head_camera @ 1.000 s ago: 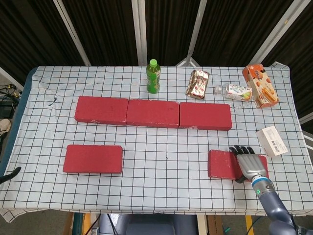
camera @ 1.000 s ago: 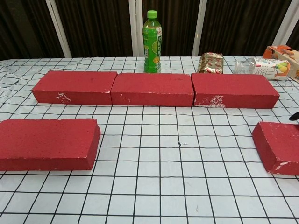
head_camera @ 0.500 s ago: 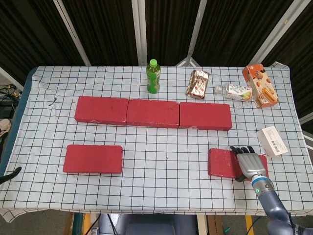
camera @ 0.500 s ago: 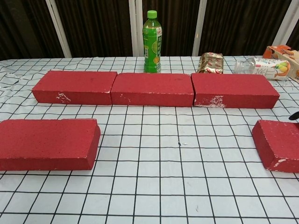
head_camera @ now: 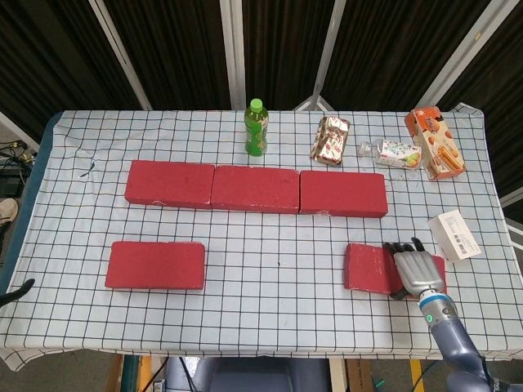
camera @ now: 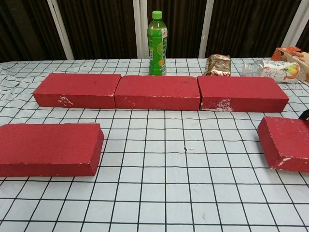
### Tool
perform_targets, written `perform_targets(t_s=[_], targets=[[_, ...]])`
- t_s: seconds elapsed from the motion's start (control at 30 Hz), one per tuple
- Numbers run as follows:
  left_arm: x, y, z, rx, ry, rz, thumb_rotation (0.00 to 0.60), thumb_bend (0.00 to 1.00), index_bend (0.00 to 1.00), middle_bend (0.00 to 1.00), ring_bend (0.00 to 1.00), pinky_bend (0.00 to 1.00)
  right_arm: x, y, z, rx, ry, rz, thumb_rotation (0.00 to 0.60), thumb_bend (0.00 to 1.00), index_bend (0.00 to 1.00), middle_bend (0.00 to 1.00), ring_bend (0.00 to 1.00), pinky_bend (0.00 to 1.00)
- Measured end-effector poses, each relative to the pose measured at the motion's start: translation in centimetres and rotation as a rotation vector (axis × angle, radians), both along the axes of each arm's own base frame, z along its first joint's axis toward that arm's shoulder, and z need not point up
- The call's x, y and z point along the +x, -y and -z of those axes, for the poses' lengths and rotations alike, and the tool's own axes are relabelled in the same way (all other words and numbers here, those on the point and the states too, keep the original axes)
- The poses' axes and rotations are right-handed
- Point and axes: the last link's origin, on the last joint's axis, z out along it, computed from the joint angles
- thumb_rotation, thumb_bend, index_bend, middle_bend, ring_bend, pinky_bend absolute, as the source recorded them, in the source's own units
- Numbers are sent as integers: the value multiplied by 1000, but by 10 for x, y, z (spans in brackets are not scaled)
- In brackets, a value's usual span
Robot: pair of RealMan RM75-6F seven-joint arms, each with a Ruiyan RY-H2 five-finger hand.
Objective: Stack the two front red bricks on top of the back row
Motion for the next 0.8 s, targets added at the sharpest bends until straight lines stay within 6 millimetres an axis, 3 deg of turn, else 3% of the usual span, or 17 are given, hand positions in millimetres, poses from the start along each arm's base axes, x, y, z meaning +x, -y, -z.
perform_targets(t_s=[0.23, 0.4, 0.63, 0.8], targets=[[-2, -1, 0, -2, -1, -5, 600, 160, 69, 6, 0, 51, 29, 10, -12, -15, -18, -60, 600, 193, 288, 279, 235, 0], [-3, -2, 0, -2, -4, -14, 600, 161, 69, 6, 0, 50, 59, 28, -20, -12, -38, -90, 600, 192, 289, 295, 254, 0], [-5, -6, 2, 4, -18, -37, 600, 160, 69, 6, 0, 51, 106, 65, -17, 20, -74, -88, 600, 193, 288, 297, 256, 0], [-6, -8, 4, 11, -37, -55, 600, 161, 69, 6, 0, 50, 151, 97, -8, 40, -76, -50, 600, 193, 288, 299, 256, 0]])
